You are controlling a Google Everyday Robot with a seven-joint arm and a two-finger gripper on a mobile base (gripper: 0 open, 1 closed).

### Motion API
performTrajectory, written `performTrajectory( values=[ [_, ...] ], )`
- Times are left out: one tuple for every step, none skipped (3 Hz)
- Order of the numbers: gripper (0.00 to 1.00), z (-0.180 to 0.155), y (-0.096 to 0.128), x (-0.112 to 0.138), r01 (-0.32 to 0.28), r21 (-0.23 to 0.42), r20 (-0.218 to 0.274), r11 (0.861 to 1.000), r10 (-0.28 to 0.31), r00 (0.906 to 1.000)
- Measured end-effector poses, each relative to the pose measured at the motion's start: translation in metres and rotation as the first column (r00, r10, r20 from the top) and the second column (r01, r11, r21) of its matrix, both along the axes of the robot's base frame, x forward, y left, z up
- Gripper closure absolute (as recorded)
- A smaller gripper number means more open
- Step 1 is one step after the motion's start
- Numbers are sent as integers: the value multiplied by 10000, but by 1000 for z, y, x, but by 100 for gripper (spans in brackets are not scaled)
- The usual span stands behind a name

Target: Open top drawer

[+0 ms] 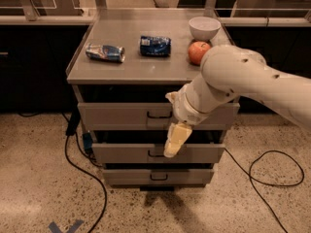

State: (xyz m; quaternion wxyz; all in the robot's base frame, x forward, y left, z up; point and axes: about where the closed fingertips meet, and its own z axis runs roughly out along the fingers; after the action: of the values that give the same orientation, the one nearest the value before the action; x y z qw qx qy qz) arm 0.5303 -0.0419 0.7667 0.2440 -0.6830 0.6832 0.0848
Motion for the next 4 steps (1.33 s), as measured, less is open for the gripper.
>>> performTrajectory(
  values=[
    [0,-13,10,8,-207,62,12,9998,207,9998],
    [0,-23,17,12,-324,146,-79,9994,325,9994],
    [0,-41,37,11,-623,424,-464,9972,642,9969],
    [0,-42,37,11,-616,429,-469,9972,636,9969]
  ],
)
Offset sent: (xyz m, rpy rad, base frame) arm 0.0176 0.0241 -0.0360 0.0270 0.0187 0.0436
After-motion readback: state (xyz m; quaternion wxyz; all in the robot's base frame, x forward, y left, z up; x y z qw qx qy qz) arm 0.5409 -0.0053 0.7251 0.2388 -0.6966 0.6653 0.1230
